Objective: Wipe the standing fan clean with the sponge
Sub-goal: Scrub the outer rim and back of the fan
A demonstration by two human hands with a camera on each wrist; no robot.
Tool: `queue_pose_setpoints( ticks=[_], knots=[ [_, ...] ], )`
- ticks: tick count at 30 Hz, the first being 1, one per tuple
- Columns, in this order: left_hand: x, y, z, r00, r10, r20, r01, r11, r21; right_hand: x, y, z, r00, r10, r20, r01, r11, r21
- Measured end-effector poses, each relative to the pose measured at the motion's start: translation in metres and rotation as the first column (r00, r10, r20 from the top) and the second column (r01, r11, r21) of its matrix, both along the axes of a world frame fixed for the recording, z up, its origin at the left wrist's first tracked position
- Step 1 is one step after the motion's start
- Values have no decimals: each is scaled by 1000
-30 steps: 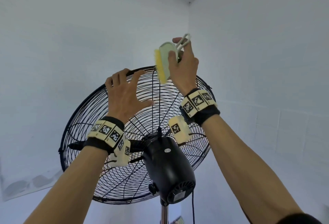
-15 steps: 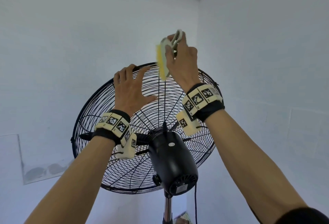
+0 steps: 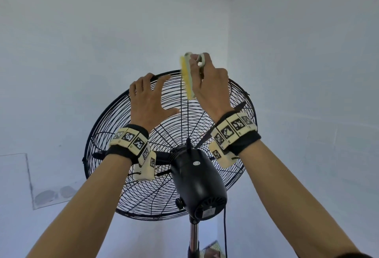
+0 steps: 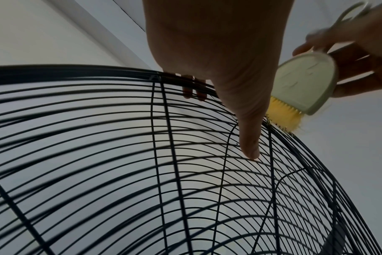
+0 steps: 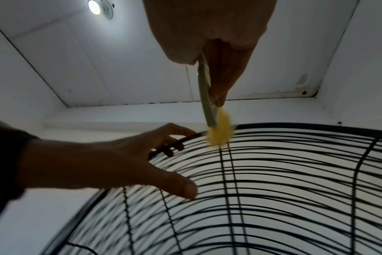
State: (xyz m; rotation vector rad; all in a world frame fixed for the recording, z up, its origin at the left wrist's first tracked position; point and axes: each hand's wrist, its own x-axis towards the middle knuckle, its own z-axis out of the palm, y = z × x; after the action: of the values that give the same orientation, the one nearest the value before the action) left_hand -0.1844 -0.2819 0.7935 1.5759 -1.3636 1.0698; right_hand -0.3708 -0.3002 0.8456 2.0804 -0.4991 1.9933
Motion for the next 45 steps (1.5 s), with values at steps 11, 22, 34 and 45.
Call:
queue_pose_setpoints(
  ticks=[11, 22, 34, 45],
  knots=[
    [-3, 1, 2, 1000, -4, -22, 5, 1000, 25, -38, 4, -62, 991, -6, -136, 15, 997, 71],
    [-1, 3, -1, 1000, -15, -25, 16, 1000, 25, -28, 0, -129, 989, -13, -148, 22, 998, 65],
    [1, 4, -3, 999, -28, -21, 28, 1000, 8, -18, 3, -91, 995, 36, -88, -34, 999, 20],
    [-1, 3, -3, 999, -34, -17, 34, 999, -3, -20, 5, -108, 998, 46, -50, -43, 998, 51]
  ],
)
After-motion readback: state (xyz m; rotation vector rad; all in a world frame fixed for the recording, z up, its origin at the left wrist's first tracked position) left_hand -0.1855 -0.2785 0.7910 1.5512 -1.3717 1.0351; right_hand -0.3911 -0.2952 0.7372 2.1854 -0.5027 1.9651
